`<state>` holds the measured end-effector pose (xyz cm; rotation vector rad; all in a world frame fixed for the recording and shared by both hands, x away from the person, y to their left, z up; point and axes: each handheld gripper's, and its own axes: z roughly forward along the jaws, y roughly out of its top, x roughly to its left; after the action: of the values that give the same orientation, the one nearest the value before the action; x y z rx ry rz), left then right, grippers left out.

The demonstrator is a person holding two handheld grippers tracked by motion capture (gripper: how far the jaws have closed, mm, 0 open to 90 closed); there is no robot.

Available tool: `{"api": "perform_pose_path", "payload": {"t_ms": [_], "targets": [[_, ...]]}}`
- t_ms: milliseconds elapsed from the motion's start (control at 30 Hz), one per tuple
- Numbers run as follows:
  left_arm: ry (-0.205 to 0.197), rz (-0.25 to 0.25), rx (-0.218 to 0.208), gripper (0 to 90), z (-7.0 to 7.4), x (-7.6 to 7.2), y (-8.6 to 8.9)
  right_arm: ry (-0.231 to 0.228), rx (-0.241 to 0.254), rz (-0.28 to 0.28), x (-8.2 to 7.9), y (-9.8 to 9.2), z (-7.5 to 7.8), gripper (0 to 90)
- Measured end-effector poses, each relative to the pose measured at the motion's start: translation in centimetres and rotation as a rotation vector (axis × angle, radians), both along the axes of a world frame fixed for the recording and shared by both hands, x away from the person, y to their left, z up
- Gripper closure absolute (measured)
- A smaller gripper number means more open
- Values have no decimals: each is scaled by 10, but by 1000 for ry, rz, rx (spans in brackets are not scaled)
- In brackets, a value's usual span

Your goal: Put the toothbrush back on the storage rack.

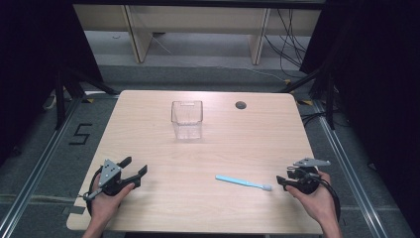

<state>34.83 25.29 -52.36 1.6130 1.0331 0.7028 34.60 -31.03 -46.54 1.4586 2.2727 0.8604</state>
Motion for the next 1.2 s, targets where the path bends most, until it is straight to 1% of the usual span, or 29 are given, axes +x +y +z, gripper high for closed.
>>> {"api": "perform_pose_path", "payload": {"t_ms": [33, 67, 133, 167, 200, 233, 267, 300, 333, 367, 433, 467, 533, 567, 600, 667, 700, 733, 767, 833, 867, 933, 967, 1000, 1067, 1100, 1133, 1167, 1200], "targets": [[0, 2, 1, 280, 0, 0, 0, -15, -27, 45, 2, 1, 0, 500], [-2, 9, 1, 281, 0, 0, -1, 13, -30, 60, 1, 5, 2, 500], [-4, 1, 8, 281, 0, 0, -1, 3, -38, 111, 2, 13, 2, 500], [-5, 3, 8, 280, 0, -1, -1, 68, -67, 127, 1, 16, 7, 500], [-5, 3, 8, 280, 0, -1, -1, 53, -94, 173, 3, 17, 8, 501], [-1, 5, 14, 280, 1, -2, 0, 53, -94, 173, 3, 17, 8, 501], [-2, 8, 14, 280, 1, -4, 0, 47, -120, 215, 7, 21, 11, 506], [-11, 9, 6, 281, 0, -3, 0, 59, -114, 214, 7, 24, 12, 509], [-11, 5, 7, 282, 0, -3, 0, 54, -133, 238, 10, 25, 13, 512], [-4, 8, 16, 282, 1, -4, 0, 61, -143, 242, 12, 28, 13, 517], [-6, 4, 19, 282, 1, -4, 0, 62, -179, 288, 17, 33, 15, 527], [-4, 2, 21, 283, 1, -4, -1, 63, -189, 309, 19, 36, 16, 534], [-3, 1, 20, 283, 1, -4, 0, 83, -198, 332, 22, 42, 19, 543], [-3, 1, 20, 283, 1, -4, 0, 78, -214, 357, 24, 44, 19, 547], [-1, 1, 17, 282, 1, -3, 0, 97, -216, 361, 25, 47, 20, 551], [0, -3, 16, 282, 1, -3, 0, 101, -244, 397, 30, 52, 22, 556], [0, -5, 18, 283, 1, -3, 0, 111, -258, 400, 32, 54, 23, 560], [-3, -6, 18, 283, 0, -3, 0, 114, -272, 425, 34, 56, 23, 564], [-7, -9, 20, 283, 0, -2, 0, 124, -281, 428, 35, 59, 23, 567], [-7, -10, 20, 282, 0, -2, 0, 136, -295, 470, 39, 64, 23, 577], [-8, -11, 19, 282, 0, -2, 0, 149, -309, 479, 39, 68, 23, 584], [-7, -12, 20, 282, 0, -2, 0, 154, -358, 516, 42, 73, 22, 597], [-5, -14, 22, 282, 0, -2, 0, 173, -348, 523, 42, 77, 22, 604], [-1, -13, 29, 282, 1, -3, 0, 178, -354, 555, 44, 80, 22, 612], [0, -16, 30, 282, 1, -3, 0, 203, -367, 576, 45, 87, 21, 625], [0, -16, 30, 282, 1, -3, 0, 203, -367, 576, 45, 87, 21, 625], [0, -18, 31, 282, 1, -3, 0, 221, -391, 605, 48, 93, 20, 638], [0, -18, 31, 282, 1, -3, 0, 221, -391, 605, 48, 93, 20, 638], [-6, -21, 26, 282, 0, -2, -1, 245, -407, 636, 50, 99, 19, 652]]}}
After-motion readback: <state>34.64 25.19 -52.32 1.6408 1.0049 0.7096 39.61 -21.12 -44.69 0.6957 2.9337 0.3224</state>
